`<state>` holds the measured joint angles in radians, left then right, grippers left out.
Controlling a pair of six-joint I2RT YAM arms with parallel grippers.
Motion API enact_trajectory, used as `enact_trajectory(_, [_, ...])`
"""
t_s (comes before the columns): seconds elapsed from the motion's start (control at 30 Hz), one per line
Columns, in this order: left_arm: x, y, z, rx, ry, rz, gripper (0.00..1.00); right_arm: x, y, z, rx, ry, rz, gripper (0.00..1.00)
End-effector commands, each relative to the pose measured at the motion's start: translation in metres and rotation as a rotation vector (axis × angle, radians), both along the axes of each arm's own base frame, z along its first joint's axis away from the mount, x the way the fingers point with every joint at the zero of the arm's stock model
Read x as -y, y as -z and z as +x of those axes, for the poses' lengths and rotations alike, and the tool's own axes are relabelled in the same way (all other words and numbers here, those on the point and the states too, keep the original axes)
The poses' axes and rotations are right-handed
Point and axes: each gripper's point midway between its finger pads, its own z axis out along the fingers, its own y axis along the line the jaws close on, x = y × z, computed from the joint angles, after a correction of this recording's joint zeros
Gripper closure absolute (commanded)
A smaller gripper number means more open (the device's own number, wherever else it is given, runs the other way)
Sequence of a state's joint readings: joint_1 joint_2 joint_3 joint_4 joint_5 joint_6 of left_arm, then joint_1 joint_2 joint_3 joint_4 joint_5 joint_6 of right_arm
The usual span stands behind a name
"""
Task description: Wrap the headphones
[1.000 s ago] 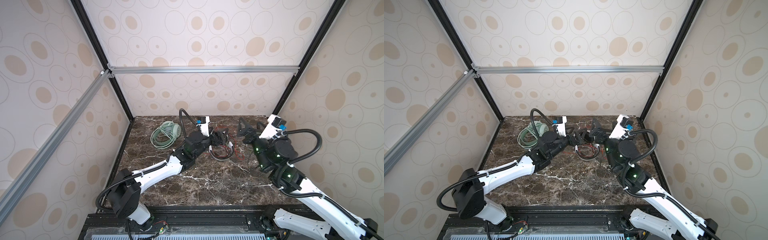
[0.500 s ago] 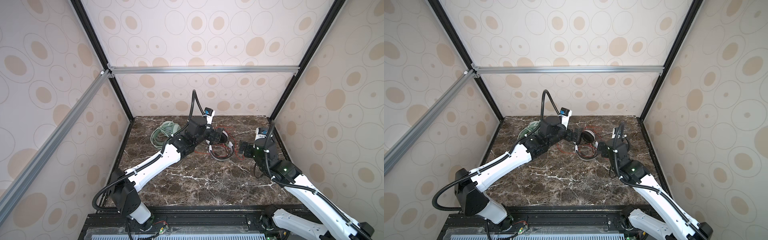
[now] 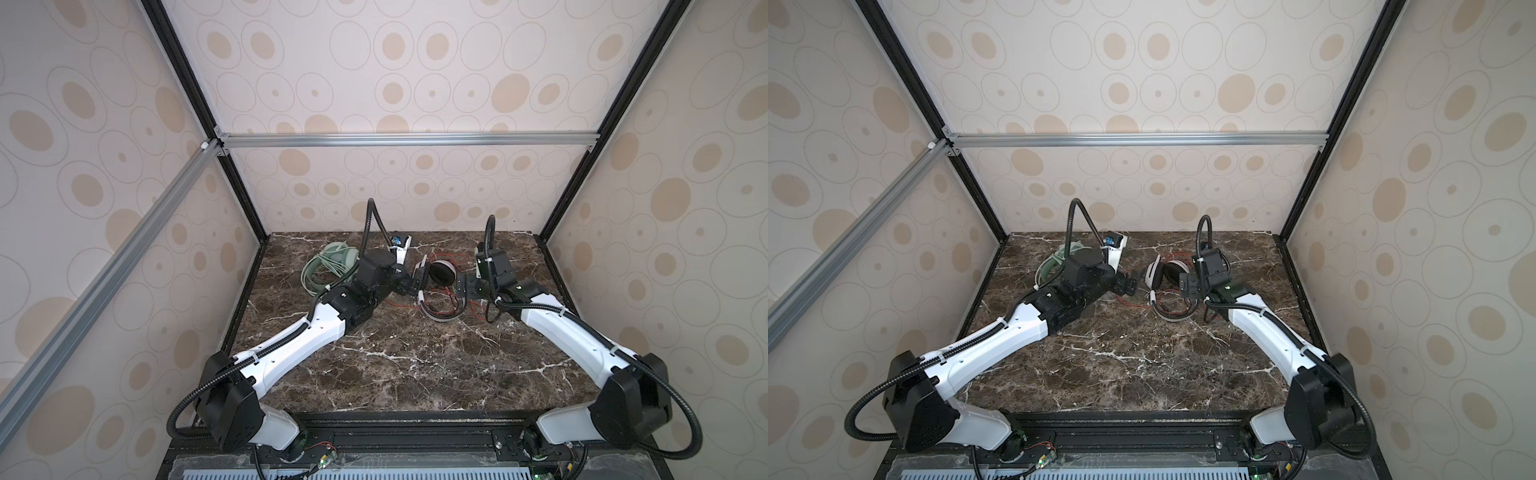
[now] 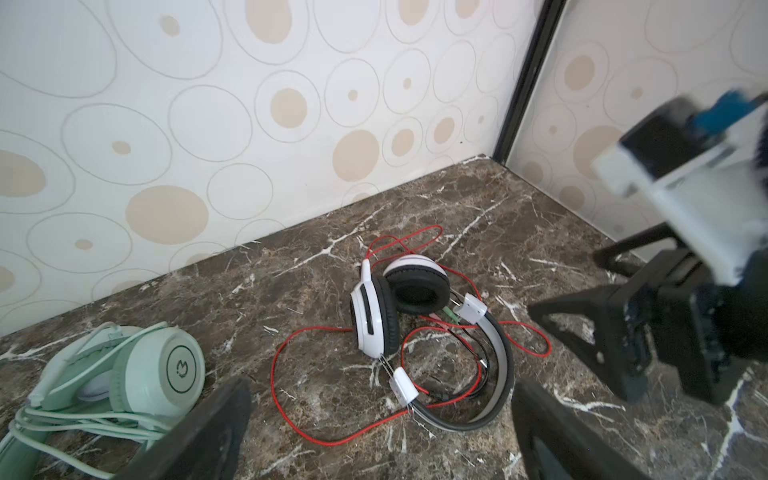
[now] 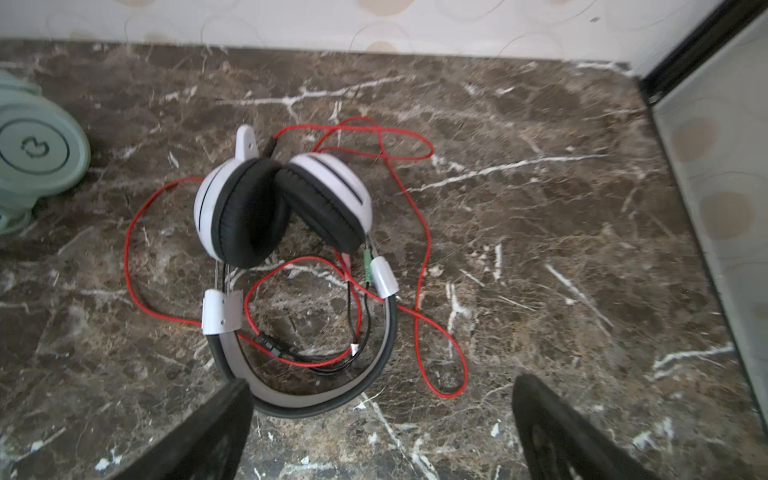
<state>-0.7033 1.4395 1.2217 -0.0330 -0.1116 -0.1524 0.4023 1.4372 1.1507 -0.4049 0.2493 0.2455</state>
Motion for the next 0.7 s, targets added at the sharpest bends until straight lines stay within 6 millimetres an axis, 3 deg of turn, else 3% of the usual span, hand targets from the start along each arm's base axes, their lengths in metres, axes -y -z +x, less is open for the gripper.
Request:
enact_trajectory(0.0, [-0.014, -0.006, 0.019, -0.002, -0.004, -0.039, 0.02, -0.021, -0.006, 0.025, 0.007, -0.122, 0.093, 0.0])
enact_trajectory(0.13, [-0.026, 0.008, 0.037, -0.078, 0.014, -0.107, 0.02, -0.027, 0.015, 0.053, -0.081, -0.137, 0.178, 0.0])
enact_trajectory(0.3, [-0.026, 0.023, 0.041, -0.102, 0.012, -0.083, 0.02, -0.04, 0.032, 0.075, -0.155, -0.183, 0.171, 0.0])
enact_trajectory(0.47, [-0.018, 0.023, 0.035, -0.11, 0.068, -0.098, 0.02, -0.042, 0.039, 0.086, -0.183, -0.214, 0.126, 0.0])
enact_trajectory(0.67, [-0.022, 0.018, 0.033, -0.103, 0.035, -0.154, 0.02, -0.041, 0.044, 0.091, -0.246, -0.266, 0.046, 0.03])
